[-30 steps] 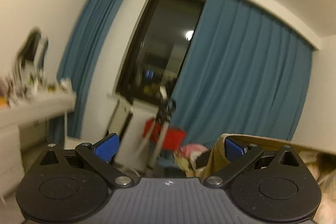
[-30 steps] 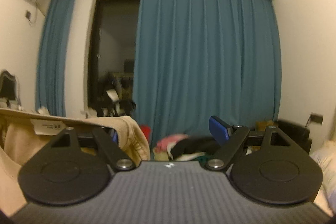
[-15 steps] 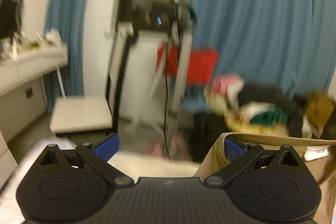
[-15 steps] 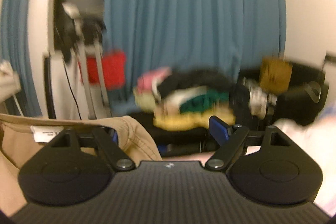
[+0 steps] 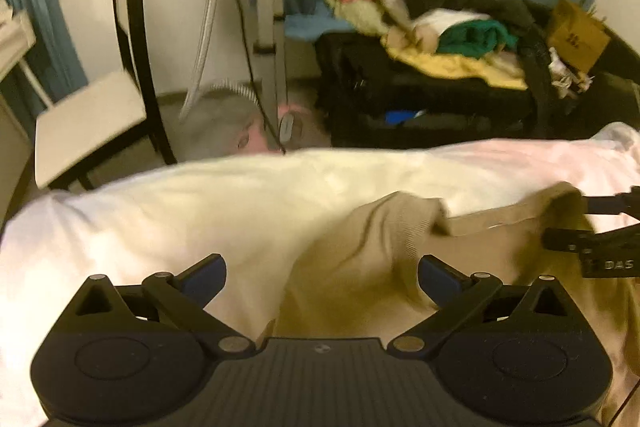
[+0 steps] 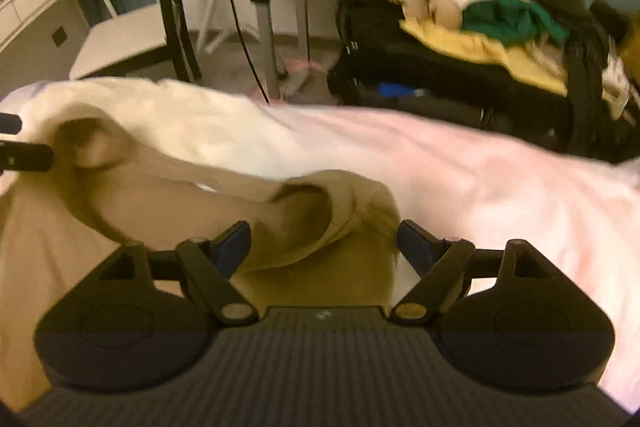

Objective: Fold clothes
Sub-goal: 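Lower the held T-shirt onto the bed and open both grippers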

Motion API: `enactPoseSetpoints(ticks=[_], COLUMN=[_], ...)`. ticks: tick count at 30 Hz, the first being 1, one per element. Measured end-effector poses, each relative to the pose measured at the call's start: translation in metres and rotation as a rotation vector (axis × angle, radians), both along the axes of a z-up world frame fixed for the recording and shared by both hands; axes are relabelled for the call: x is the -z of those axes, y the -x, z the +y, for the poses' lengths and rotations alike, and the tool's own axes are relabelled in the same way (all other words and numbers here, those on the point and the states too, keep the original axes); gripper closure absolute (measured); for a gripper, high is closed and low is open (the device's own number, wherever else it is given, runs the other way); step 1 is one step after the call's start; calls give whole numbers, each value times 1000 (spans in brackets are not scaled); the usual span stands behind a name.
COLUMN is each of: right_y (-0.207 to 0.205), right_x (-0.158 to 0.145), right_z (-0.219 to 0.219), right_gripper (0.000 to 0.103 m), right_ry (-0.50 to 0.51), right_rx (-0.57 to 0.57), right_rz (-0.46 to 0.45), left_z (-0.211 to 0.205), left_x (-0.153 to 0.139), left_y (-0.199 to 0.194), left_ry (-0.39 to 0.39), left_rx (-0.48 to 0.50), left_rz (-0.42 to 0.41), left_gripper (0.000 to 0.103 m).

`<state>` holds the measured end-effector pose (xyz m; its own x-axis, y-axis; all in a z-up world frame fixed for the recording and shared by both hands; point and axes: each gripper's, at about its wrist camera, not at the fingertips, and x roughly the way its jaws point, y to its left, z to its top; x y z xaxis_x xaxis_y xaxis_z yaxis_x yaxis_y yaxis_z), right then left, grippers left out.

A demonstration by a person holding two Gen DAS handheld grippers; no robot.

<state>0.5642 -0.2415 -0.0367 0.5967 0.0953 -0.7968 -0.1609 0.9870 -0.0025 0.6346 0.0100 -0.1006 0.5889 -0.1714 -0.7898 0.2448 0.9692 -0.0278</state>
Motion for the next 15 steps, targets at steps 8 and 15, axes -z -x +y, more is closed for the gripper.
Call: enactPoseSetpoints(ticks=[8,15], right_y=[102,266], right_x=[-49,-88], right_z=[11,22], right_gripper=[21,21], right_ry=[-100,-244], right_rx=[156,269], right_rz=[-275,-423], left_z=[16,44], left_x=[-54,-99], left_y=[118,294], left_ry=[63,162], left_rx=[-52,-118], left_rz=[-240,-387], left_gripper=[0,0])
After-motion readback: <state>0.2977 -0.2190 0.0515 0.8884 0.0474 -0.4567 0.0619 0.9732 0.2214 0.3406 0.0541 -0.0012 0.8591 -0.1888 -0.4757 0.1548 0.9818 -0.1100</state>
